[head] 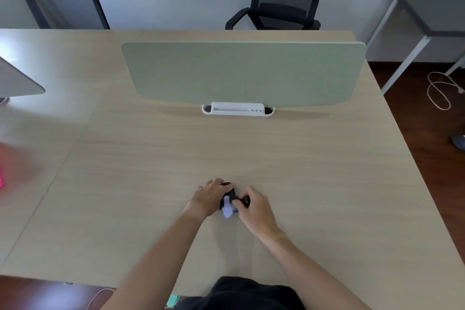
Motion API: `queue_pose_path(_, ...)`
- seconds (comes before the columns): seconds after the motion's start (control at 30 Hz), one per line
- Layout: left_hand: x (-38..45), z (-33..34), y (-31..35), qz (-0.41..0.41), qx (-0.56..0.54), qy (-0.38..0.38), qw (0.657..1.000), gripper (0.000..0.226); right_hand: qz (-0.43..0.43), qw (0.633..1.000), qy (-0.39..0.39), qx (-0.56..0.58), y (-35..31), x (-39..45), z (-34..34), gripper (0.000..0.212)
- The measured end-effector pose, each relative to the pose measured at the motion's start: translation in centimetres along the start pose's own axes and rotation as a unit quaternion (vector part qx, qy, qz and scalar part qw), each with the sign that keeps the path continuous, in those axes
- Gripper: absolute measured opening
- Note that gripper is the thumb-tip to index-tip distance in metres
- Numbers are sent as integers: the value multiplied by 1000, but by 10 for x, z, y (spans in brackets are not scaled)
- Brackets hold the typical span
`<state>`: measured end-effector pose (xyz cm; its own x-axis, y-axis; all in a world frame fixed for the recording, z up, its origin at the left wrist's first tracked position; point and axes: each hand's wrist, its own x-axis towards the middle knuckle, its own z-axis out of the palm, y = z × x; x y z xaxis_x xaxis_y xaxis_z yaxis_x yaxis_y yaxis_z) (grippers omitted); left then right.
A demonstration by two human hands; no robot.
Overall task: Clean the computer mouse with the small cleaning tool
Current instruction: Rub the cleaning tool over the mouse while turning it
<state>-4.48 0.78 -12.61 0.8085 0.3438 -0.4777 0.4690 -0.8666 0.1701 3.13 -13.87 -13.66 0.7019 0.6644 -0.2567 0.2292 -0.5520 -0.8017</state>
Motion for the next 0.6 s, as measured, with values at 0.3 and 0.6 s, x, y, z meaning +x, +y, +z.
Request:
queue_pose_path(0.3,5,-1,1,-4,-8,10,1000,44,-47,999,-20,11,-5,5,-6,25)
queue_pose_path(0.6,6,-2,4,-14,42,18,999,41,-22,998,44,-28,-1,19,-19,20)
